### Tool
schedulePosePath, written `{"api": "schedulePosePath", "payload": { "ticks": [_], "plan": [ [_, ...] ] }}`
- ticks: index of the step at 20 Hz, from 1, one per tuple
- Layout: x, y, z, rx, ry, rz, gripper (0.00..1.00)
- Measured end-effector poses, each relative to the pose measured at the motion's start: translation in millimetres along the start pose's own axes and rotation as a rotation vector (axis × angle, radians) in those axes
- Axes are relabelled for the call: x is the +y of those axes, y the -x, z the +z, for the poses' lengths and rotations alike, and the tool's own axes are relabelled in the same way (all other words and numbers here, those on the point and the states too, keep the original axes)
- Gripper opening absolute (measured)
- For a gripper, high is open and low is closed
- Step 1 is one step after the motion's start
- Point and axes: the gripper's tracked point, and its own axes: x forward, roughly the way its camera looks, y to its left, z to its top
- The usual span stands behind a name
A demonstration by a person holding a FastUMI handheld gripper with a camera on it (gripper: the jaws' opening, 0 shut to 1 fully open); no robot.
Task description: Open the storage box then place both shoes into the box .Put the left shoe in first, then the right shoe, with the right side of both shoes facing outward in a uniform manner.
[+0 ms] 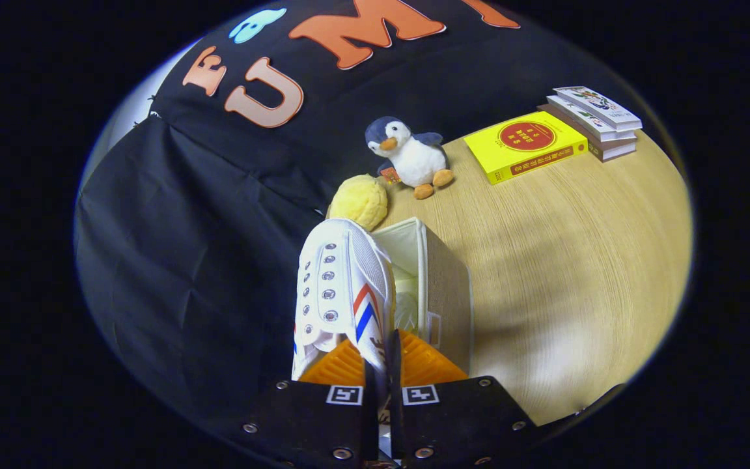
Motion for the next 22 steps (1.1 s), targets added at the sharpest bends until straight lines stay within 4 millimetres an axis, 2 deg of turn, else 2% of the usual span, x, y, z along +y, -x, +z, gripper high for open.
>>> {"api": "schedulePosePath", "payload": {
  "ticks": [2, 4, 5, 7, 10, 12, 13, 18, 22],
  "plan": [
    [0, -9, -8, 0.022, -0.025, -0.036, 0.10],
    [4, -15, -12, 0.033, -0.022, -0.030, 0.19],
    [9, -15, -11, 0.022, -0.021, -0.018, 0.33],
    [15, -13, -13, 0.020, 0.019, 0.000, 0.55],
    [26, -3, -9, -0.004, 0.051, 0.069, 0.63],
    [30, 11, 6, -0.042, 0.074, 0.105, 0.67],
    [28, 21, 15, -0.068, 0.099, 0.109, 0.73],
    [16, 79, 82, -0.289, 0.251, 0.105, 0.85],
    [-3, 132, 135, -0.483, 0.352, 0.046, 0.92]
  ]
}}
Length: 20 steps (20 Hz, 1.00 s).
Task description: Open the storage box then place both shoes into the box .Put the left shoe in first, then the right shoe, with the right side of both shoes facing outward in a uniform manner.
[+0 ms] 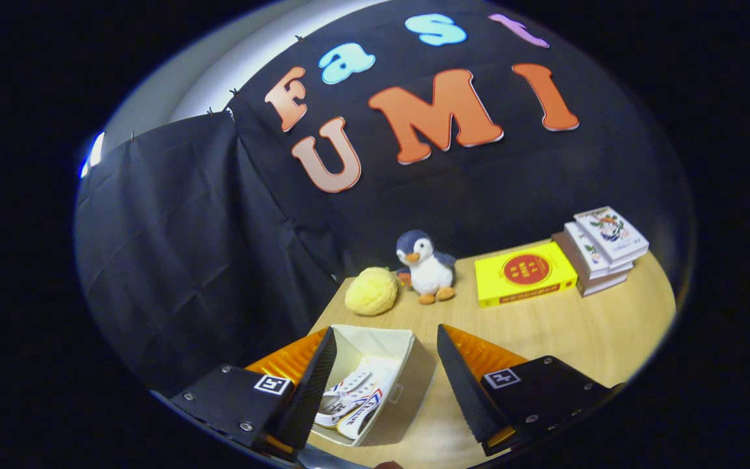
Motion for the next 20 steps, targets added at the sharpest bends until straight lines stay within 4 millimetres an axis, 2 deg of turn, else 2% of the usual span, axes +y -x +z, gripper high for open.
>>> {"api": "schedulePosePath", "payload": {
  "ticks": [2, 9, 14, 16, 20],
  "plan": [
    [-13, 15, 25, -0.069, 0.005, -0.024, 0.97],
    [-64, 70, 109, -0.329, 0.144, -0.133, 0.98],
    [-79, 109, 151, -0.449, 0.197, -0.171, 0.98],
    [-83, 118, 168, -0.509, 0.228, -0.186, 0.98],
    [-79, 152, 205, -0.648, 0.284, -0.188, 0.98]
  ]
}}
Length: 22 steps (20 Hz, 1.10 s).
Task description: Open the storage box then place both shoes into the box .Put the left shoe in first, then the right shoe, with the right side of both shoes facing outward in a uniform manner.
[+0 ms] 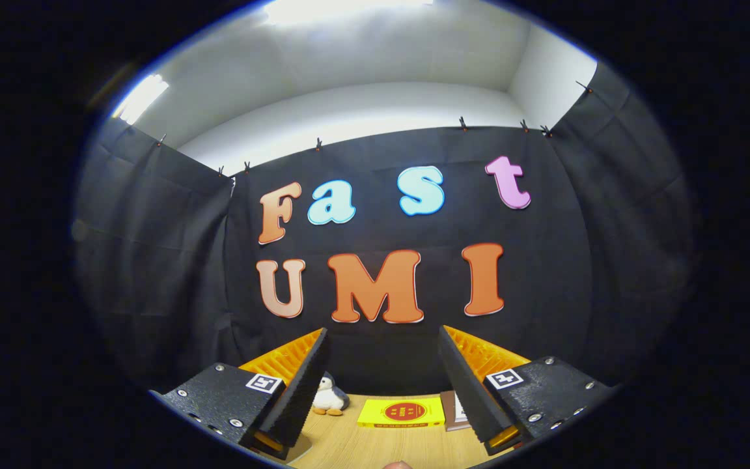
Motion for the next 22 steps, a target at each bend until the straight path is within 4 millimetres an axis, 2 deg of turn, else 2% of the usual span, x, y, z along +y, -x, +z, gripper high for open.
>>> {"api": "schedulePosePath", "payload": {
  "ticks": [2, 7, 14, 22],
  "plan": [
    [-1, 3, 21, -0.058, -0.006, 0.001, 0.98],
    [-8, 6, 38, -0.101, 0.026, -0.016, 0.98],
    [-1, 8, 30, -0.090, 0.060, -0.017, 0.98],
    [-3, 13, 21, -0.085, 0.043, -0.039, 0.98]
  ]
}}
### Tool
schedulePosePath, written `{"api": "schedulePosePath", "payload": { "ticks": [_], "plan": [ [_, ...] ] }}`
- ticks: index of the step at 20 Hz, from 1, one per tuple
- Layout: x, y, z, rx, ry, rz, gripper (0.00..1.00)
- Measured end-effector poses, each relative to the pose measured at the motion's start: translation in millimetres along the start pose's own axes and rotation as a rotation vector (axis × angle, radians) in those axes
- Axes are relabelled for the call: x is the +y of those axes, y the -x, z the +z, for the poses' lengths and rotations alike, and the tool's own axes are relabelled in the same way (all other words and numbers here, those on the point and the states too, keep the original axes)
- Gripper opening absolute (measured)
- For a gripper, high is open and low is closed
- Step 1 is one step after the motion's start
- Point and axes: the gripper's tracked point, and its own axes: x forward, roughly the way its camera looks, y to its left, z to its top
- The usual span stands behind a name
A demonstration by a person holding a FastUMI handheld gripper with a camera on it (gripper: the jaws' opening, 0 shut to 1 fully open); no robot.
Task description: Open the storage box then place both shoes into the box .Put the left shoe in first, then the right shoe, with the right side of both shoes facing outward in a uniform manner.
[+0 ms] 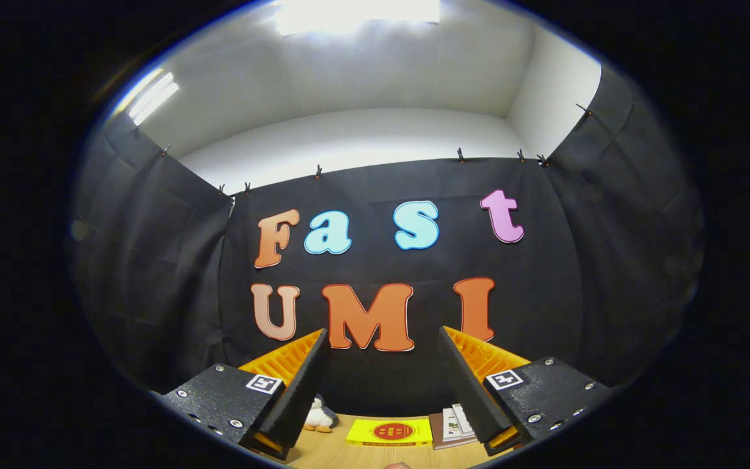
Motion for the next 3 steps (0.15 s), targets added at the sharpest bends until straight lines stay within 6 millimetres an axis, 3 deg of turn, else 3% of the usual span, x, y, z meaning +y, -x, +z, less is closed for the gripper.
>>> {"api": "schedulePosePath", "payload": {
  "ticks": [3],
  "plan": [
    [1.4, 2.0, -3.0, 0.011, 0.005, -0.002, 0.98]
  ]
}}
